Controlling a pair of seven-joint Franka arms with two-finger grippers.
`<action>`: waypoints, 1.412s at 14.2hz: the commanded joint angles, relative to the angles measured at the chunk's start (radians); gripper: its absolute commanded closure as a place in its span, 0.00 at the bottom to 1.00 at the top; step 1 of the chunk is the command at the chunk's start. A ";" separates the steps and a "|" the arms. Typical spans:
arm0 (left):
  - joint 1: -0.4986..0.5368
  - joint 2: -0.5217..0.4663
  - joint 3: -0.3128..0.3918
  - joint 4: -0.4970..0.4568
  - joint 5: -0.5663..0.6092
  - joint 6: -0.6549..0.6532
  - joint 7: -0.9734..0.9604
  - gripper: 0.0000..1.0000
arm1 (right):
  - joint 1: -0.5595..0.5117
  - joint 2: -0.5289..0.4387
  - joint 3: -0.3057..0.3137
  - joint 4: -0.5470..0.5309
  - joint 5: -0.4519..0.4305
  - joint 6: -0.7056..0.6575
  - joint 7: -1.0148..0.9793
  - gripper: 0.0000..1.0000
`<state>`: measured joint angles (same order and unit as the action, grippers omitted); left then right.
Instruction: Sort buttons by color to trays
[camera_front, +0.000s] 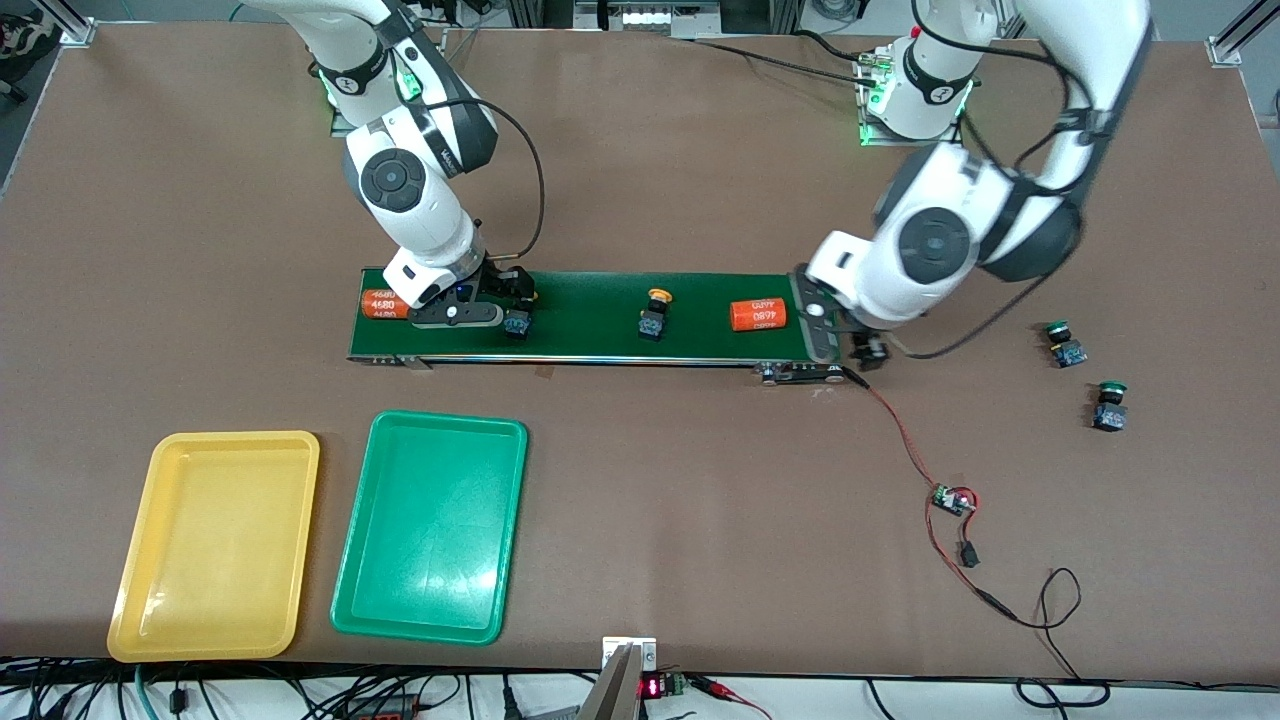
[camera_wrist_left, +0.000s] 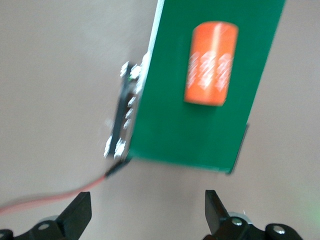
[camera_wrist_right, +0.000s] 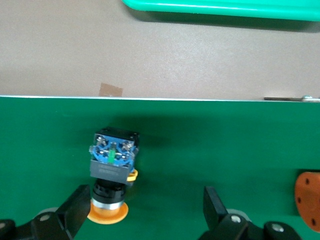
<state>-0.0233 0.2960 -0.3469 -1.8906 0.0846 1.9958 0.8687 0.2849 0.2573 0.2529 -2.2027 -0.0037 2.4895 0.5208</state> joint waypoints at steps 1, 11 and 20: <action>-0.001 -0.029 0.123 0.004 -0.060 -0.026 -0.016 0.00 | 0.013 0.022 -0.007 0.008 -0.021 0.028 0.028 0.00; 0.003 -0.110 0.388 -0.011 -0.074 -0.127 -0.506 0.00 | 0.091 0.085 -0.099 0.011 -0.027 0.118 0.024 0.73; 0.078 -0.008 0.555 -0.110 -0.066 -0.005 -0.570 0.00 | 0.076 0.043 -0.237 0.343 -0.038 -0.286 -0.017 0.99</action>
<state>0.0182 0.2459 0.1923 -2.0018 0.0377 1.9238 0.3076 0.3580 0.2988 0.0702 -1.9437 -0.0180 2.2798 0.5179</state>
